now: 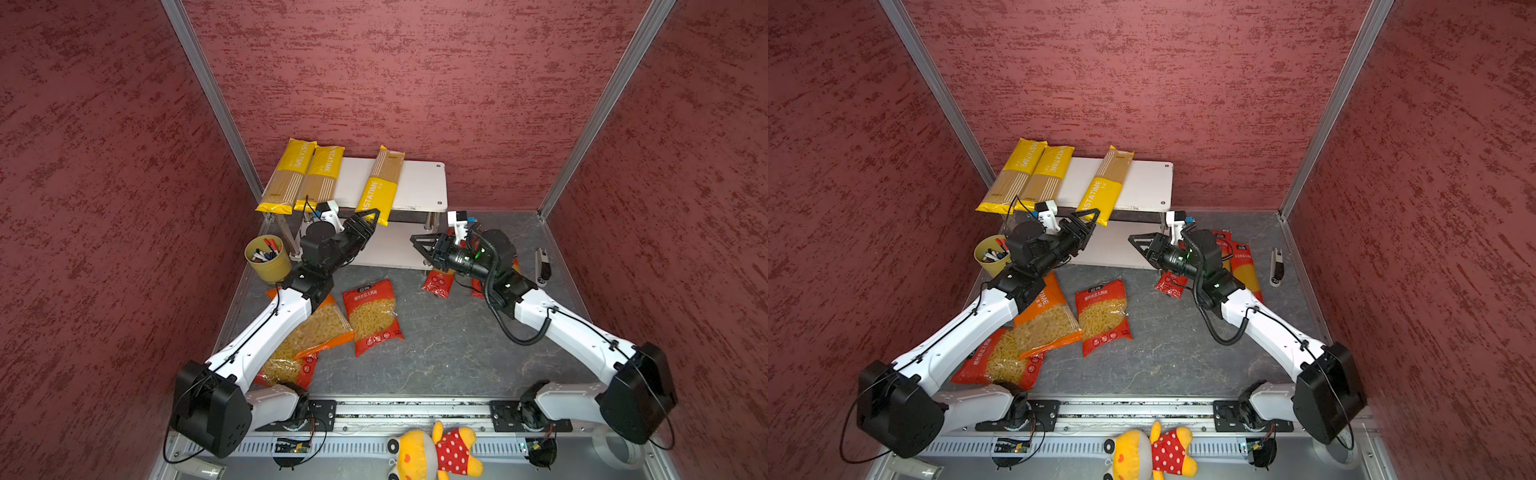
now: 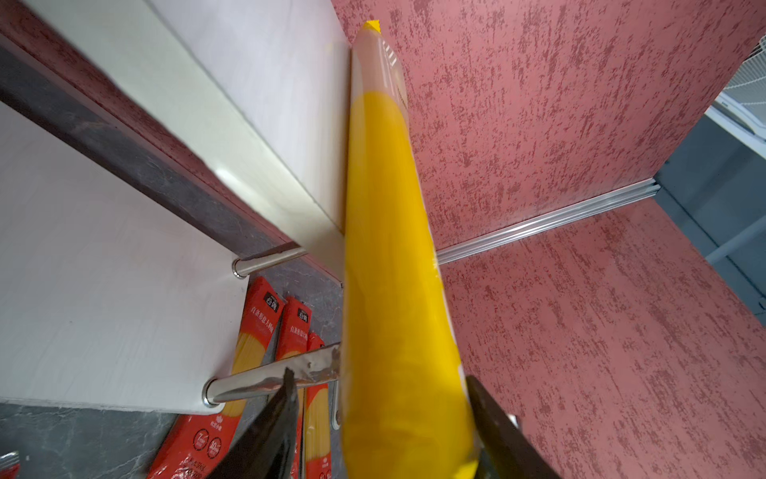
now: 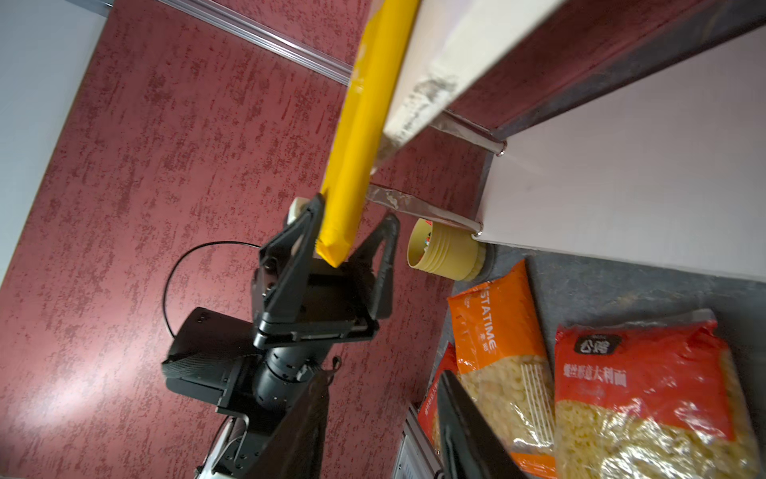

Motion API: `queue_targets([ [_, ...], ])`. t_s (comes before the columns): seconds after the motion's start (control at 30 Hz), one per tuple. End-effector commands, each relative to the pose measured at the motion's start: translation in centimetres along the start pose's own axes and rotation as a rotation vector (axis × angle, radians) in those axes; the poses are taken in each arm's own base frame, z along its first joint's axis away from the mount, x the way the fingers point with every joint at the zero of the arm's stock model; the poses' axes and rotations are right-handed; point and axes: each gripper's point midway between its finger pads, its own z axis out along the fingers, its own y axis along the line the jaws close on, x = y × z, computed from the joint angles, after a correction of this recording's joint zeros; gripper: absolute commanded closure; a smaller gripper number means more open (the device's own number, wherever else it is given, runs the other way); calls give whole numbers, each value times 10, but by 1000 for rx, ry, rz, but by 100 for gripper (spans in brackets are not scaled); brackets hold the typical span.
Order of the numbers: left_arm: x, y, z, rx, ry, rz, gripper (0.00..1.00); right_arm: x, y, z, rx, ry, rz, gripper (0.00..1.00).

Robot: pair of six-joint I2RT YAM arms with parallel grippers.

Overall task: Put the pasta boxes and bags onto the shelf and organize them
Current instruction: 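Slide the pack beside the other two packs with the left gripper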

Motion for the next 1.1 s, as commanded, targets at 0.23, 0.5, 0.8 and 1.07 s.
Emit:
queue_targets([
  [0.23, -13, -10, 8, -5, -115, -47, 81, -2, -16, -12, 28, -54, 12, 55],
  [0.5, -31, -14, -6, -1, -310, -71, 95, -1, -19, -11, 33, -51, 23, 55],
  [0.8, -52, 3, -11, 7, -289, -74, 95, -1, -20, -12, 32, -56, 24, 55],
  [1.07, -77, 7, -45, -16, -364, -23, 95, 1, -24, -9, 18, -49, 36, 56],
])
